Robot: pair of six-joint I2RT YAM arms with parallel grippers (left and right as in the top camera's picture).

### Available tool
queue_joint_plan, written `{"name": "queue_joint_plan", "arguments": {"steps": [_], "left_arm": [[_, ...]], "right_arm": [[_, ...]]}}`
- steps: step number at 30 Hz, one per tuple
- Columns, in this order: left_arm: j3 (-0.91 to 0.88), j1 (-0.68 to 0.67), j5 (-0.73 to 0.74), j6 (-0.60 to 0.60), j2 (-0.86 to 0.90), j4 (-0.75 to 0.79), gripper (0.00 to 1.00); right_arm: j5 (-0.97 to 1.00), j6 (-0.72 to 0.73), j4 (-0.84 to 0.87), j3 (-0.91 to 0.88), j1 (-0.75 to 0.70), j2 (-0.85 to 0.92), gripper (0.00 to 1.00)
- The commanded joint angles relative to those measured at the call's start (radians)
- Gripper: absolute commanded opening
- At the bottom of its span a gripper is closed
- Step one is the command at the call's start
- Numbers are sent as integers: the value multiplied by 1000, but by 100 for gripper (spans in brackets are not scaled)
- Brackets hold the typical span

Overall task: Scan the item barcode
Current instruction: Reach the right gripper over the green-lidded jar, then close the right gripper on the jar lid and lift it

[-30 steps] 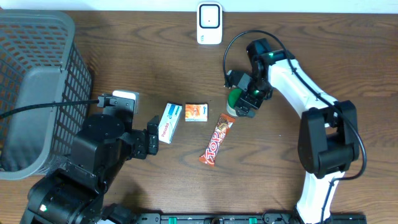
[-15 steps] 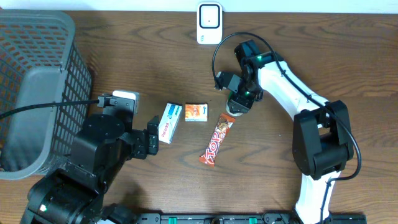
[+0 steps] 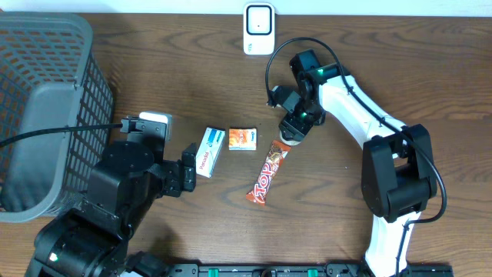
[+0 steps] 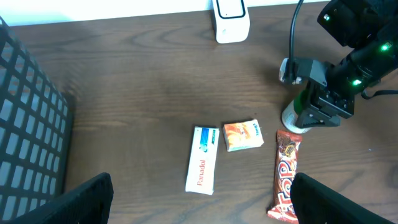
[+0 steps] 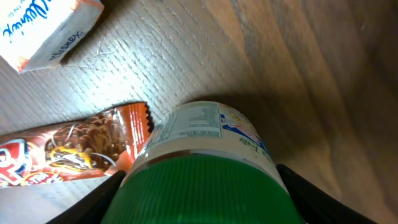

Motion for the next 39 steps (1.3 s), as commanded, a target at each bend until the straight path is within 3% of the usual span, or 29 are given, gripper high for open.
{"name": "queue_joint_plan", "arguments": {"steps": [1, 5, 8, 11, 15, 18, 19, 39], "left_arm": [[2, -3, -13, -16, -4, 0, 91], [2, -3, -13, -16, -4, -2, 91], [2, -3, -13, -16, -4, -3, 91], [2, -3, -13, -16, -4, -6, 91], [2, -3, -13, -16, -4, -18, 91], [2, -3, -13, -16, -4, -23, 91], [2, -3, -13, -16, -4, -24, 91], [2, -3, -5, -17, -5, -27, 91]], "right_arm": [[-4, 208, -19, 8, 11, 2, 56], [-4, 396, -18, 8, 11, 2, 59], [-4, 498, 4, 8, 11, 2, 55], [-4, 574, 39, 8, 11, 2, 63], [-3, 675, 56, 8, 11, 2, 64], [-3, 716, 69, 8, 11, 2, 83], [-3, 716, 75, 8, 13, 2, 99], [0, 737, 62, 4, 24, -5, 99]]}}
